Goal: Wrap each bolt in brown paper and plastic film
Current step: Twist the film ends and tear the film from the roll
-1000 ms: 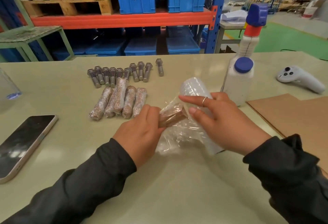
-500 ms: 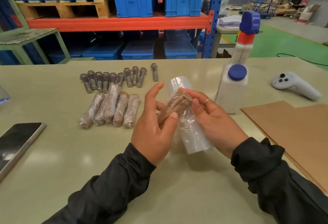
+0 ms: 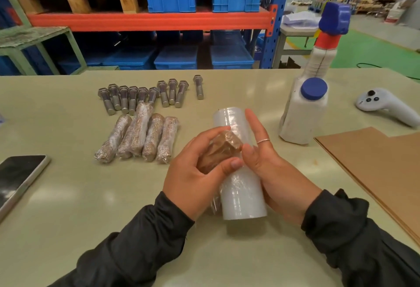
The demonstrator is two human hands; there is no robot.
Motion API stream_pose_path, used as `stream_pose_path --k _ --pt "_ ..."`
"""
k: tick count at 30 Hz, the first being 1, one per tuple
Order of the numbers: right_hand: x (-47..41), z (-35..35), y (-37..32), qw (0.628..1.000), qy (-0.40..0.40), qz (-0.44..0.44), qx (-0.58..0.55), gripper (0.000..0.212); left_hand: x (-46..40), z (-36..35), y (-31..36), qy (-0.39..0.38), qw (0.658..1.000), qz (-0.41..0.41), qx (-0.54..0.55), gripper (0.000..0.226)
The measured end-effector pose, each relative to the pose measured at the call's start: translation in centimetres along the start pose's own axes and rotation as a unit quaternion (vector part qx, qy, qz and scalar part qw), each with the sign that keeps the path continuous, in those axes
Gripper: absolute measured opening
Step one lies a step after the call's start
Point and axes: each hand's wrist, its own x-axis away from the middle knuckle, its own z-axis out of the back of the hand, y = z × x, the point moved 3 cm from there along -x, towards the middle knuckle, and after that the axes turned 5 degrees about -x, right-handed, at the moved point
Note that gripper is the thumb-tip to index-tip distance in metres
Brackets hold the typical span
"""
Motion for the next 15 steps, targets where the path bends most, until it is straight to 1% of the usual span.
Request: stream_pose_path --k 3,5,7,8,10,11,13,15 --pt "0.0 0.0 -0.1 0.996 0.001 -0.017 -0.085 0.051 0.1 0.0 0.1 0.005 1.000 0.008 0.023 0.035" --pt "-0.1 0.1 -0.2 0.996 0.020 0.001 -0.088 0.051 0.0 0.2 -0.1 0.011 0.999 0.022 0.041 0.032" --pt "0.0 0.1 -0.5 0.998 0.038 0.016 -0.056 0.051 -0.1 0.4 -0.1 0.021 0.998 0.030 0.056 0.034" --pt "0.1 0.2 -0.7 0.998 0.048 0.023 -0.019 0.051 -0.1 0.5 -0.1 0.024 0.998 0.029 0.057 0.036" --pt "0.4 0.3 -0.9 0.991 0.079 0.038 0.100 0.053 -0.1 0.5 0.0 0.025 0.997 0.030 0.062 0.034" --pt "0.6 0.4 -0.9 0.982 0.093 0.041 0.159 0.054 0.0 0.5 0.1 0.026 0.997 0.033 0.066 0.032" --pt "0.7 0.4 -0.9 0.962 0.121 0.033 0.243 0.055 0.0 0.6 0.1 0.027 0.997 0.040 0.063 0.030" --pt "1.0 0.3 -0.9 0.939 0.140 0.023 0.312 0.048 0.0 0.6 0.0 0.033 0.997 0.053 0.053 0.028"
